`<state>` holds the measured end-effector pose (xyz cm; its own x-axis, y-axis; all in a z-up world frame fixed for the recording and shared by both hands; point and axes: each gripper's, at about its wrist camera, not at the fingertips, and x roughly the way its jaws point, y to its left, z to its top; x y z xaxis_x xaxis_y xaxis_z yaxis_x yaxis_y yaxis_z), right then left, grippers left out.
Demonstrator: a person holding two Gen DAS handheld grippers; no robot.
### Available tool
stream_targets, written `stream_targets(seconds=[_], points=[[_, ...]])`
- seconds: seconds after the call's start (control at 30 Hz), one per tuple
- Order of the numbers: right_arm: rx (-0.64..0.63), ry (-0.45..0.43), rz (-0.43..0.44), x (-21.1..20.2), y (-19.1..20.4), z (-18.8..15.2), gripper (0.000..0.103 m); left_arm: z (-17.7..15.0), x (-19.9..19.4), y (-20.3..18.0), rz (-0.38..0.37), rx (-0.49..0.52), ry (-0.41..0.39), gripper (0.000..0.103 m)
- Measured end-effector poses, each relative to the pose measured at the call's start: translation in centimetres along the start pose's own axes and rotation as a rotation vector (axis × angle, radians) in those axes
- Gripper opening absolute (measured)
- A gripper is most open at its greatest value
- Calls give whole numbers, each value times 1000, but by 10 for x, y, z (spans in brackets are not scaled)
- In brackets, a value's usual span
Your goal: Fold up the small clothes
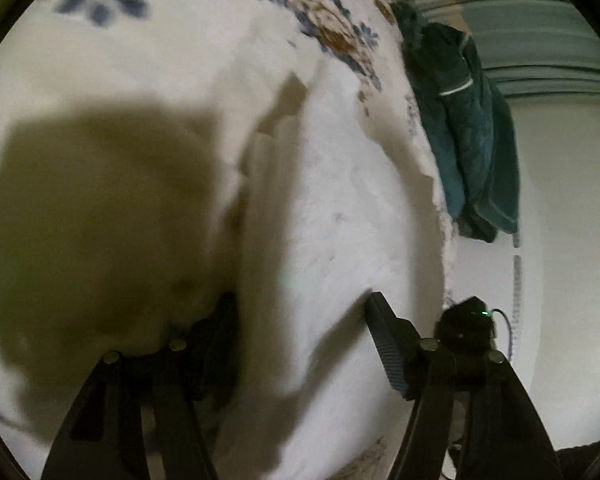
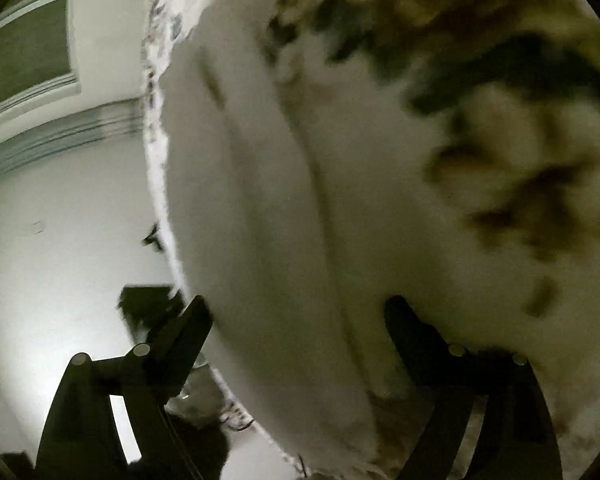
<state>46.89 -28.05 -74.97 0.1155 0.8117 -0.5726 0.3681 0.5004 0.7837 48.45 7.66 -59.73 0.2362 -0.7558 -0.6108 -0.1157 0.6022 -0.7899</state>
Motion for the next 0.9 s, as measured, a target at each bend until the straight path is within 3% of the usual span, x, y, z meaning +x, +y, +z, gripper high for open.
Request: stream_targets(seconds=[0.17,0.23,0.27,0.3,0.4,0.6,0.77,0.9], points=[[-19,59,29,32,11,15,91,5,9,-1,-53,-27,-19,65],[-41,55,31,37,19,18,83,3,6,-6,-56,-15,-37,48],[-54,54,21,38,22,19,77,3,4,-7,-56,-12,-44,33],[-74,54,2,40,26,19,63,3,0,-7,-59,-15,-57,26],[-81,30,-5,35,35,17,51,7,-9,-13,-61,-15,-78,23],[-169,-48,21,6,93,27,47,34,-31,-61,-55,79,-121,22],[-266,-131,69,-23,163,71,47,96,-55,-112,-82,161,-203,22],[-331,-196,79,-27,212,126,47,158,-56,-141,-74,212,-254,23]])
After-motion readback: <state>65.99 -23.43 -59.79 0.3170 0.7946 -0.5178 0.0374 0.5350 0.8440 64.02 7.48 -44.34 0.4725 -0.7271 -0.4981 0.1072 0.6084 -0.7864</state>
